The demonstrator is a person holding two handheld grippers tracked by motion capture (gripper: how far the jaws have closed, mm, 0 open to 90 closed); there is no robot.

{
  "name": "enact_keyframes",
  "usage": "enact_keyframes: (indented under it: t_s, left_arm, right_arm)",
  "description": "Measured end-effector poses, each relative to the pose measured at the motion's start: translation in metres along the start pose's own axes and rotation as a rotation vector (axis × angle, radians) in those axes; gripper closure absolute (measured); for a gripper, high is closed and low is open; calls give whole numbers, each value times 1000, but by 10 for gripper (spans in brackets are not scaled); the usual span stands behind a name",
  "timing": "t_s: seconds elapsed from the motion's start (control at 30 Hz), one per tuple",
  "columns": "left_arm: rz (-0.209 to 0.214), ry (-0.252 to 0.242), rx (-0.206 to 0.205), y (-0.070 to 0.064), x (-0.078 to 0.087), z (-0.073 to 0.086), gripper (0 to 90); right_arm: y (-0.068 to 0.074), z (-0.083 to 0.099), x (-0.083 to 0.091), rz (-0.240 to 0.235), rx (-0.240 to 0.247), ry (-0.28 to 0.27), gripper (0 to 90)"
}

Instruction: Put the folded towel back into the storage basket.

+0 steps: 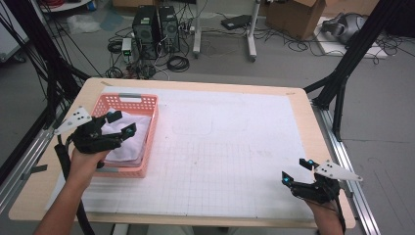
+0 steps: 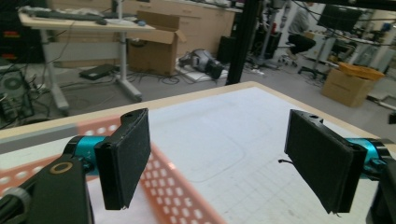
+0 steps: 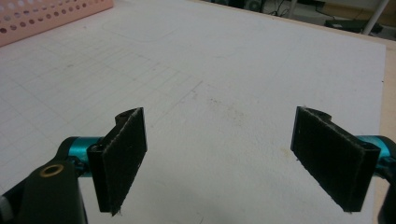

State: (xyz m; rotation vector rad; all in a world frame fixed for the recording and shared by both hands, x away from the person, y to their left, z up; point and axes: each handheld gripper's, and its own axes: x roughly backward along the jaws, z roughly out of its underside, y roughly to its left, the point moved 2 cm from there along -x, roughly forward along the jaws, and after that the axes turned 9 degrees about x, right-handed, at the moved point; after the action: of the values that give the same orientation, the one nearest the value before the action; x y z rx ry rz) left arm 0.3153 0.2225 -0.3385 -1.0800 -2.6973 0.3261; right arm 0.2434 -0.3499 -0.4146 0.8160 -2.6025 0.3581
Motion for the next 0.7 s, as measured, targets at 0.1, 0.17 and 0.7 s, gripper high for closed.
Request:
enact_keyframes:
  t_s: [0.1, 0.17, 0.7]
  left_arm:
    - [23, -1, -16, -12, -5, 2, 223]
    - [33, 5, -21, -19, -8, 5, 223]
    - [119, 75, -41, -66, -38, 42, 225]
  right_arm:
    - [0, -1, 0, -5, 2, -5, 173]
    - [1, -2, 0, -8, 2, -9, 174]
    - [1, -6, 6, -9, 9, -30, 174]
